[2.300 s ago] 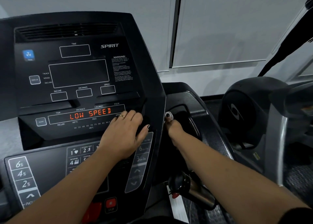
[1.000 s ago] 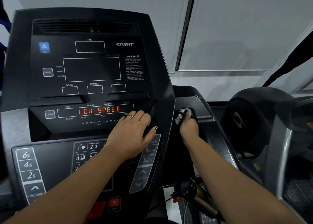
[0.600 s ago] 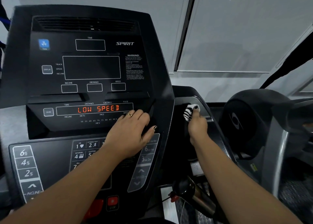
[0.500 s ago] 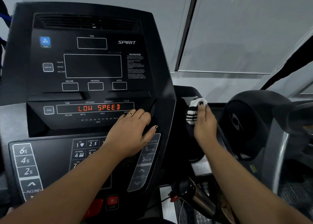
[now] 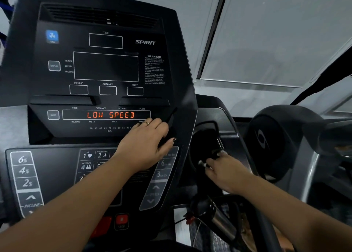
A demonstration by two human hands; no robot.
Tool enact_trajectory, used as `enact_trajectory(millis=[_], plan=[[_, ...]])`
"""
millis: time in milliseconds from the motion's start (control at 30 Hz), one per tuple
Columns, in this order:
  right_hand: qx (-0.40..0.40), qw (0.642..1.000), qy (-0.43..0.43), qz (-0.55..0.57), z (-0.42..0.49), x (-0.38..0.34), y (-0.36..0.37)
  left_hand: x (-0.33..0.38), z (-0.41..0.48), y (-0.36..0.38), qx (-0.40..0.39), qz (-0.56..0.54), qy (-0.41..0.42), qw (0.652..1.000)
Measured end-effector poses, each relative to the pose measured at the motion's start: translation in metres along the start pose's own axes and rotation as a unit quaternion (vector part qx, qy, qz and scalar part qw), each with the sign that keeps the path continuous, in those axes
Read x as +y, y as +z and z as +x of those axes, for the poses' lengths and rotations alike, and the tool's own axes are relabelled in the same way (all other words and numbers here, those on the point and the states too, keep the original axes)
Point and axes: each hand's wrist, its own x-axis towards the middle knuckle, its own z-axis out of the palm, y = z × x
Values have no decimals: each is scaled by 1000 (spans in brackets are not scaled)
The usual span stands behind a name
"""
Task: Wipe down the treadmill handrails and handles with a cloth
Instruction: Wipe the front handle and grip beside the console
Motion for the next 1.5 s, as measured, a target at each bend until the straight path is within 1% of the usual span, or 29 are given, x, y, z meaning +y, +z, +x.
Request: enact_trajectory(millis=[33, 67, 100, 167, 233, 267, 333, 467, 533, 633, 700, 767, 833, 900, 967, 1033, 1067, 1167, 1233, 1300, 1333, 1400, 1500], plan=[[18, 998, 21, 50, -7, -6, -6, 1, 0, 0, 1, 2, 1, 1000], [4, 995, 40, 94, -14, -11, -9, 1, 1, 0, 1, 5, 2, 1000], [10, 990, 45, 130, -21, -15, -6, 1, 0, 1, 1, 7, 1, 1000], [9, 986, 43, 162, -32, -13, -3, 2, 1, 1, -2, 10, -1, 1000], [-4, 987, 23, 158, -33, -1, 1, 2, 1, 1, -9, 11, -2, 1000], [-21, 990, 10, 136, -29, 9, 2, 2, 1, 1, -12, 10, -3, 1000], [-43, 998, -22, 50, -19, 28, 1, 2, 0, 0, -14, 7, -4, 1000], [-64, 994, -42, -79, 8, 57, -13, 1, 0, -2, -19, 2, -6, 1000], [-64, 991, -21, -116, 16, 68, -15, 1, -1, -3, -22, 0, -6, 1000], [-31, 992, -12, -120, 11, 63, -7, 1, -2, -3, -19, 0, -5, 1000], [-13, 996, -5, -87, 2, 52, 0, 2, -2, -3, -18, -1, -6, 1000], [-14, 998, 2, -56, -7, 36, 1, 3, -3, -3, -14, 5, -7, 1000], [-36, 999, 9, -24, -16, 17, -2, 4, -3, -3, -8, 9, -8, 1000], [-43, 999, 6, 24, -20, 2, -9, 5, -3, -3, -5, 15, -8, 1000], [-74, 993, 21, 92, -19, -7, -13, 6, -2, -3, -8, 18, -8, 1000], [-107, 987, 21, 116, -14, -8, -18, 6, -2, -2, -8, 18, -7, 1000], [-129, 987, 10, 93, -9, -5, -20, 6, -1, -2, -8, 18, -7, 1000], [-218, 975, -32, -40, 11, 0, -31, 4, -2, -2, -14, 13, -7, 1000], [-280, 949, -50, -133, 28, -1, -35, 3, -2, -3, -15, 10, -8, 1000], [-339, 912, -65, -222, 41, -6, -34, 2, -2, -3, -13, 8, -8, 1000], [-356, 897, -61, -253, 47, -9, -32, 2, -3, -3, -13, 8, -8, 1000], [-357, 890, -56, -279, 56, -8, -23, 1, -4, -3, -13, 9, -9, 1000], [-324, 903, -47, -277, 66, 0, -3, 2, -3, -3, -16, 13, -10, 1000]])
